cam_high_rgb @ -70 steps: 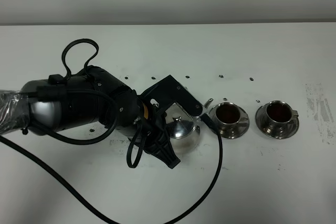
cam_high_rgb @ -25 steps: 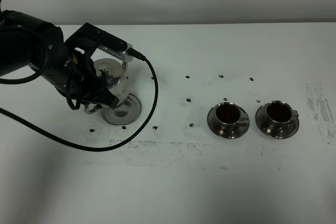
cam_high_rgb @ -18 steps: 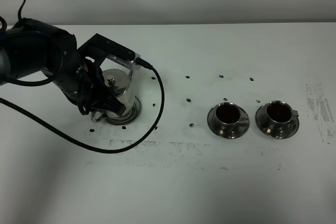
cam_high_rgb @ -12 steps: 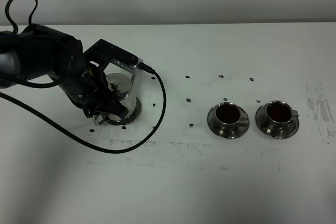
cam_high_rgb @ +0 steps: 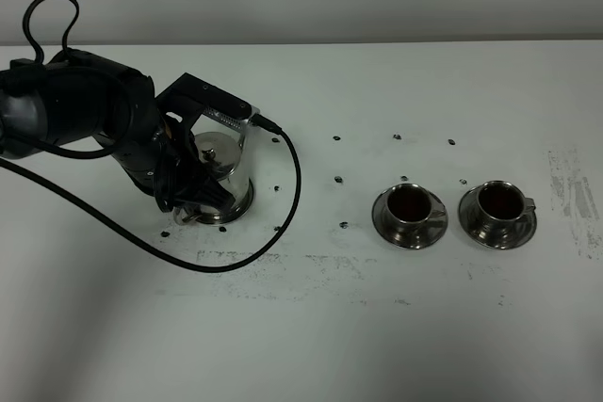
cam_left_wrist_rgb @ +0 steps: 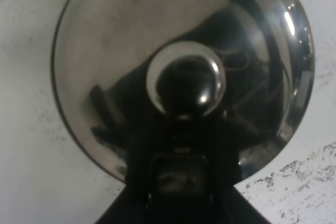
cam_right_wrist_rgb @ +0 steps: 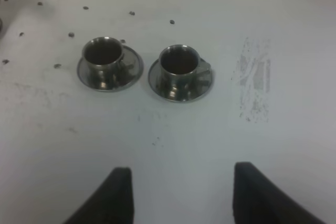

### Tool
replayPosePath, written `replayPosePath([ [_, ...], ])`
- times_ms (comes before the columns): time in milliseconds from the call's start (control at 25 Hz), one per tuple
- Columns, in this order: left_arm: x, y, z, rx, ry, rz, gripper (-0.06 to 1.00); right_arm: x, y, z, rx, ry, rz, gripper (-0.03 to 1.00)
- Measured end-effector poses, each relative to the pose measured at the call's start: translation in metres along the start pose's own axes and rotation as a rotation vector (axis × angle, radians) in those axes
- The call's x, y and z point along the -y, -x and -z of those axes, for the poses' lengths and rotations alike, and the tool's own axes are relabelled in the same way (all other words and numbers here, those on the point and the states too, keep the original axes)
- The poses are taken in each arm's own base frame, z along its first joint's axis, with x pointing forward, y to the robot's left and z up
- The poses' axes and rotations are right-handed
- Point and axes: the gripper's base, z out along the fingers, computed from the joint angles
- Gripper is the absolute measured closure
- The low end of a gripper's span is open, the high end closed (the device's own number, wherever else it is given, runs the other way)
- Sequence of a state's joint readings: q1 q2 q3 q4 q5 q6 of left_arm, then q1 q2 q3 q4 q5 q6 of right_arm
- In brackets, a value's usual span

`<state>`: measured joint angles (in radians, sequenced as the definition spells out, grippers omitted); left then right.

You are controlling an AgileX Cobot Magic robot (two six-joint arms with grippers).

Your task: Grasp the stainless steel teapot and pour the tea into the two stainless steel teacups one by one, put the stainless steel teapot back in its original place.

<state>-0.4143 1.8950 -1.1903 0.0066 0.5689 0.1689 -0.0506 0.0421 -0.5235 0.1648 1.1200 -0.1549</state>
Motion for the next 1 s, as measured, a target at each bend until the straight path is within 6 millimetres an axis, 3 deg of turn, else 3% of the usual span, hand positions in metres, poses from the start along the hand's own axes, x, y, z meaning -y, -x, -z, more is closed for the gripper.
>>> replayPosePath([
  [360,0.000,0.000,0.000,0.001,-0.003,0.008,0.72,0.000,0.000,0.000,0.000,0.000,0.000,0.54],
  [480,0.000,0.000,0.002,0.005,0.000,0.003,0.56,0.000,0.000,0.000,0.000,0.000,0.000,0.54],
  [640,-0.001,0.004,0.020,0.047,0.008,0.003,0.36,0.000,0.000,0.000,0.000,0.000,-0.001,0.54],
  [800,-0.002,0.008,0.062,0.129,0.022,0.004,0.29,0.000,0.000,0.000,0.000,0.000,-0.001,0.54],
  [1000,-0.002,0.006,0.156,0.371,0.065,0.004,0.28,0.000,0.000,0.000,0.000,0.000,0.000,0.54],
])
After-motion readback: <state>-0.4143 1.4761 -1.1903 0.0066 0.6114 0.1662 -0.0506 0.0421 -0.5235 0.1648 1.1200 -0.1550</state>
